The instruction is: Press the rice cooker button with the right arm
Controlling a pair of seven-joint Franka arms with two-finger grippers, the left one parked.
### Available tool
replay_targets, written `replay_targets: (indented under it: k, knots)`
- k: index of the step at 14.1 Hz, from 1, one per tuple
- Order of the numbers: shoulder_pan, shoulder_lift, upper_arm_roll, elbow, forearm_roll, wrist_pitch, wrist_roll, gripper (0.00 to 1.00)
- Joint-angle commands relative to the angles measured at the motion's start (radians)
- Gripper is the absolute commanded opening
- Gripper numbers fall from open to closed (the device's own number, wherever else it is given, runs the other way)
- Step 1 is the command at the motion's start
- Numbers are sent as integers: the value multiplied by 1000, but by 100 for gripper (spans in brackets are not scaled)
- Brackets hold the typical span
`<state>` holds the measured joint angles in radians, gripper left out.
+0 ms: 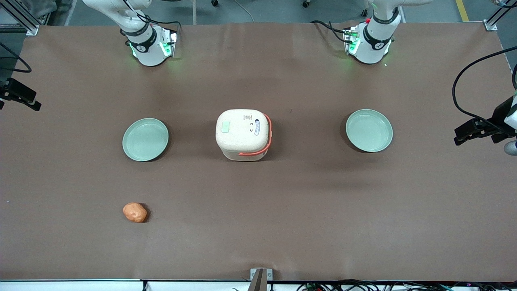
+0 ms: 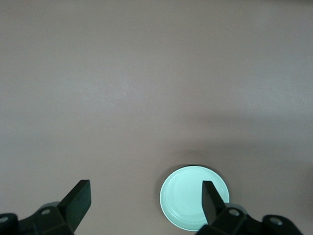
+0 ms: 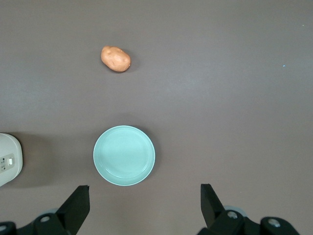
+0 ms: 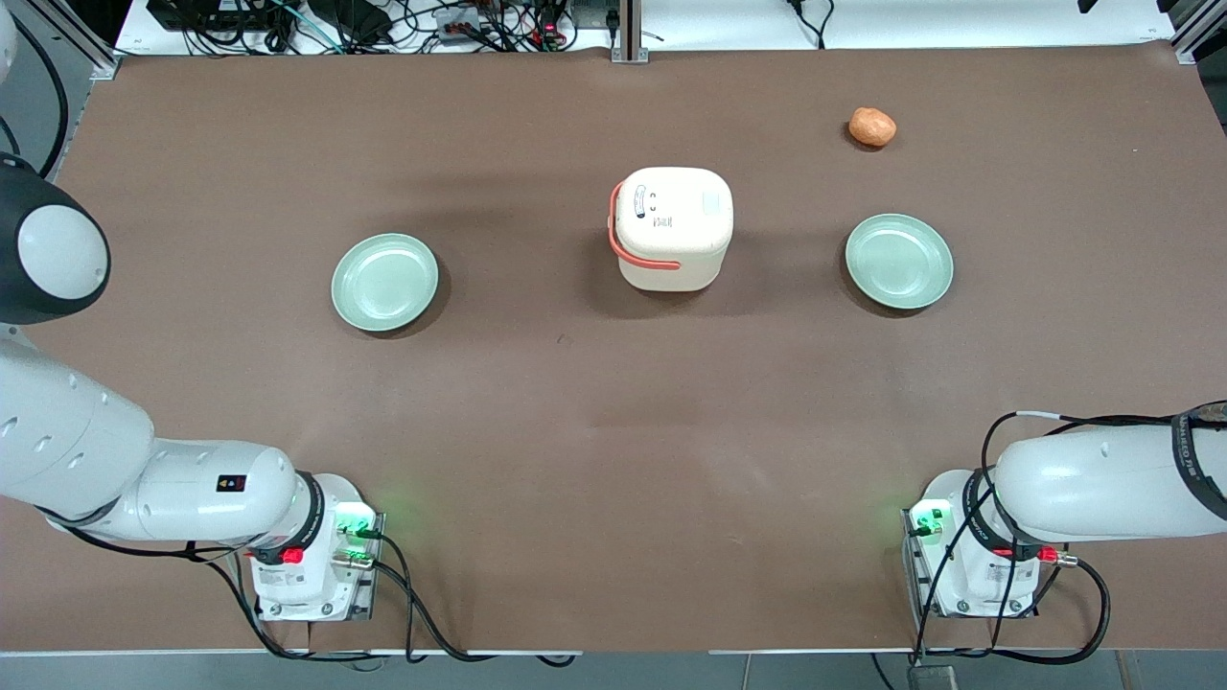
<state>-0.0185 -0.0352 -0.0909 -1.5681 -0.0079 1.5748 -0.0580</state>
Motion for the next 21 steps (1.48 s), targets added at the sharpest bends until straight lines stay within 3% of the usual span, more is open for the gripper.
replay_targets:
  k: [1,4,5,7,9,14,21]
  knots:
    - [-1,-31,2,-29,-4,-5,12,100]
    - [-1,-26,3,-29,-4,-4,14,100]
    - [-1,-23,3,-29,-3,-4,14,85]
    - [8,-18,5,-38,-1,-1,15,40]
    - [43,6,8,-61,0,5,17,11]
    - [214,58,8,-107,55,45,147,3]
    - [580,193,8,-105,55,192,528,1]
